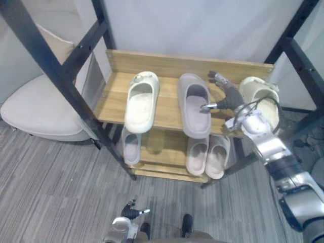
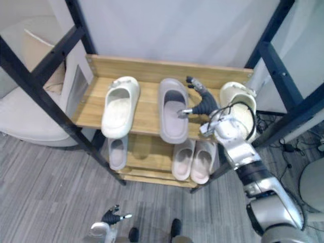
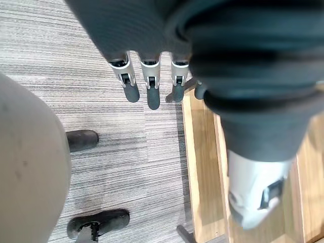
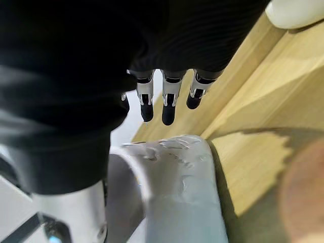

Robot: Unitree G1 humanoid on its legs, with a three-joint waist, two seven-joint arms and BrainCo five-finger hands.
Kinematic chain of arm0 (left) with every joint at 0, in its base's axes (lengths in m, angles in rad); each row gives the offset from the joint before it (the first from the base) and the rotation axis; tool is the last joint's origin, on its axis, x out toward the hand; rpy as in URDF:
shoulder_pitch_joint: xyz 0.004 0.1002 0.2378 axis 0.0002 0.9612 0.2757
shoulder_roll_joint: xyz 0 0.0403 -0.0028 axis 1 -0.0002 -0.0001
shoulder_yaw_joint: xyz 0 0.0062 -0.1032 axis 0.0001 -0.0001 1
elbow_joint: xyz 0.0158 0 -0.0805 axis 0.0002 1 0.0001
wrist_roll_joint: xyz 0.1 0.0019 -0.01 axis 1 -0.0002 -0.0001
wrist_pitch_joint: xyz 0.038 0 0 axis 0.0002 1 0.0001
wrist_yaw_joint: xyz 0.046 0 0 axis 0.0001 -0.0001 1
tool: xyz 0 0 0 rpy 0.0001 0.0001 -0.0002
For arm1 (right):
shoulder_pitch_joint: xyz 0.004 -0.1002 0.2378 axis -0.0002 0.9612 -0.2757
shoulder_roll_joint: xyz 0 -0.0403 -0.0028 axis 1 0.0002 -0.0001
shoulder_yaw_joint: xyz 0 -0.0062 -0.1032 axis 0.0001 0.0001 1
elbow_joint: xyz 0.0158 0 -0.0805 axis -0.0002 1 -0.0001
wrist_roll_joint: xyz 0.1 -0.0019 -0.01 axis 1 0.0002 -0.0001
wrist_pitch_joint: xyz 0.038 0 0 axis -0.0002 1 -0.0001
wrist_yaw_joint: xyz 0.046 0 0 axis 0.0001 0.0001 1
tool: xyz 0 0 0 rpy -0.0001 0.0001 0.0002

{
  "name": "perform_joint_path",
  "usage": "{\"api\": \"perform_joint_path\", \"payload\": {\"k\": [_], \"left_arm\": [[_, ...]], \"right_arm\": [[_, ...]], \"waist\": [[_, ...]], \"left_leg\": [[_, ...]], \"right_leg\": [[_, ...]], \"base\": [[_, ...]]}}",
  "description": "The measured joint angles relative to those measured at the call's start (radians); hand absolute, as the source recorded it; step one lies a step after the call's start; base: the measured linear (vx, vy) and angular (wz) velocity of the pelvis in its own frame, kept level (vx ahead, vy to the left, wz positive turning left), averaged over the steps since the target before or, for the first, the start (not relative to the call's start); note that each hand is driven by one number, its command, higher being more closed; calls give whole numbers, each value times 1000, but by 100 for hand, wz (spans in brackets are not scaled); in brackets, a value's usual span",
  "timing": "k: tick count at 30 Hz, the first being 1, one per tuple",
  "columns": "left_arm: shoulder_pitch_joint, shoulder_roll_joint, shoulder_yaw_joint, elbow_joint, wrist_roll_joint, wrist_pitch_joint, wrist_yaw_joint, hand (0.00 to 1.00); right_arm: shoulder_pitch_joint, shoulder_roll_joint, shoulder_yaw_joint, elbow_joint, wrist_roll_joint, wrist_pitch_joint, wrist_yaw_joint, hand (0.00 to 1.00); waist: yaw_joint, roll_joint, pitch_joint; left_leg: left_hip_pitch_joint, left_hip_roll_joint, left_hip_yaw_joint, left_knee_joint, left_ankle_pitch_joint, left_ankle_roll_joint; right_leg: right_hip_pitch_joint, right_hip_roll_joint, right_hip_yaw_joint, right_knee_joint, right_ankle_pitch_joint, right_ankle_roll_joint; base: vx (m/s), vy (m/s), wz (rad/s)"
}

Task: Organize the slippers on the shoe rack

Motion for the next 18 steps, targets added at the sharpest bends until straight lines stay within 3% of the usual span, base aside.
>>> {"api": "perform_joint_path", "payload": {"k": [1, 8, 18], "left_arm": [[0, 0, 1, -1, -1, 0, 0, 0], [-4, 15, 2, -2, -17, 0, 0, 0], [-4, 20, 23, 0, -19, 1, 0, 0]], "right_arm": [[-12, 5, 5, 15, 0, 2, 0, 100], [-124, 29, 36, 105, -4, 7, -1, 100], [-128, 32, 24, 76, 3, 0, 7, 100]], "waist": [[1, -1, 1], [4, -8, 21], [4, -10, 32]], "left_leg": [[0, 0, 0, 0, 0, 0], [0, 0, -1, -1, 0, 0], [13, 1, 1, 0, 0, 0]], "right_leg": [[0, 0, 0, 0, 0, 0], [0, 0, 1, 0, -1, -2], [4, 1, 5, 2, -4, -5]], "base": [[0, 0, 0], [0, 0, 0], [0, 0, 0]]}}
